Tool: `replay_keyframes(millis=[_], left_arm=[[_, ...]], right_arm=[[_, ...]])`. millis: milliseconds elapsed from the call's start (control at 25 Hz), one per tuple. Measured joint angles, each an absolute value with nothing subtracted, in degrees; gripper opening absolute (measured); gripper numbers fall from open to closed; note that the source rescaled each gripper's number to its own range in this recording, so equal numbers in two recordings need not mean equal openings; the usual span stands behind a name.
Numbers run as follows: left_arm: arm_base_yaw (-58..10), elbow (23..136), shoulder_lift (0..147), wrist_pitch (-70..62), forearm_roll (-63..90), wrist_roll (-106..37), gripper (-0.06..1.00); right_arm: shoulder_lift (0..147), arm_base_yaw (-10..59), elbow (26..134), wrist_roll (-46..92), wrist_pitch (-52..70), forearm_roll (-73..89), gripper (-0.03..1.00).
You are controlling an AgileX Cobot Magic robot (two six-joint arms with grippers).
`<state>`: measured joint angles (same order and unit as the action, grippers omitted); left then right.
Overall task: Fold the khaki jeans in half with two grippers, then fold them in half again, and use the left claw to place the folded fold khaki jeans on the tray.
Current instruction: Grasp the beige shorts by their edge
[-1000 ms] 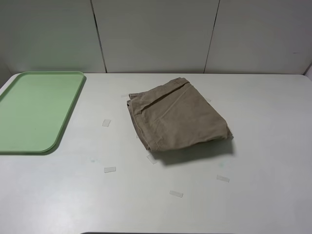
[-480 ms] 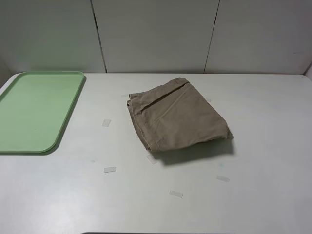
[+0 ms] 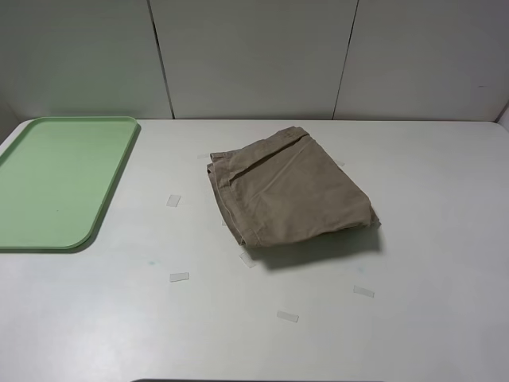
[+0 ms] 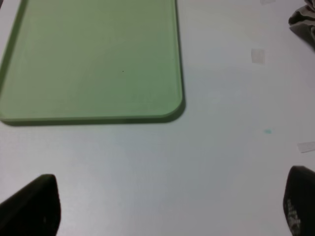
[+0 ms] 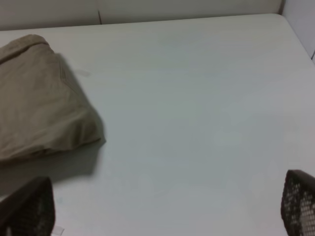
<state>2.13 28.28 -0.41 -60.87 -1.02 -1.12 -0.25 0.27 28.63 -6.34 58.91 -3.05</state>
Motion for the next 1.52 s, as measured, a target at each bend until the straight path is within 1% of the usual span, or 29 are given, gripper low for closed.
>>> replay_keyframes(millis=[840,880,1080,1160,1360,1520], left_arm=[[2.1,28.3,-0.4,-60.9,-1.5,-1.1,0.88],[2.1,28.3,-0.4,-60.9,-1.5,-1.1,0.88],[2.1,28.3,-0.4,-61.0,-1.5,-1.1,0.97],[2.1,28.3,-0.2,-61.3,-1.5,-1.1,0.99],[2.1,31.2,6.3,-61.6,-0.5,-1.2,1.00],[2.1,33.8,14.5,-61.7,0.5,-2.5,1.00]], right_arm=[[-0.3,0.3,28.6,-6.3,58.9,-3.0,1.00],[-0.3,0.3,28.6,-6.3,58.9,-3.0,1.00],[-0.3,0.3,28.6,-6.3,58.9,-3.0,1.00],[-0.3,0.3,28.6,-6.3,58.9,-3.0,1.00],[-0.3,0.3,28.6,-6.3,58.9,-3.0,1.00],[-0.3,0.3,28.6,-6.3,58.9,-3.0,1.00]])
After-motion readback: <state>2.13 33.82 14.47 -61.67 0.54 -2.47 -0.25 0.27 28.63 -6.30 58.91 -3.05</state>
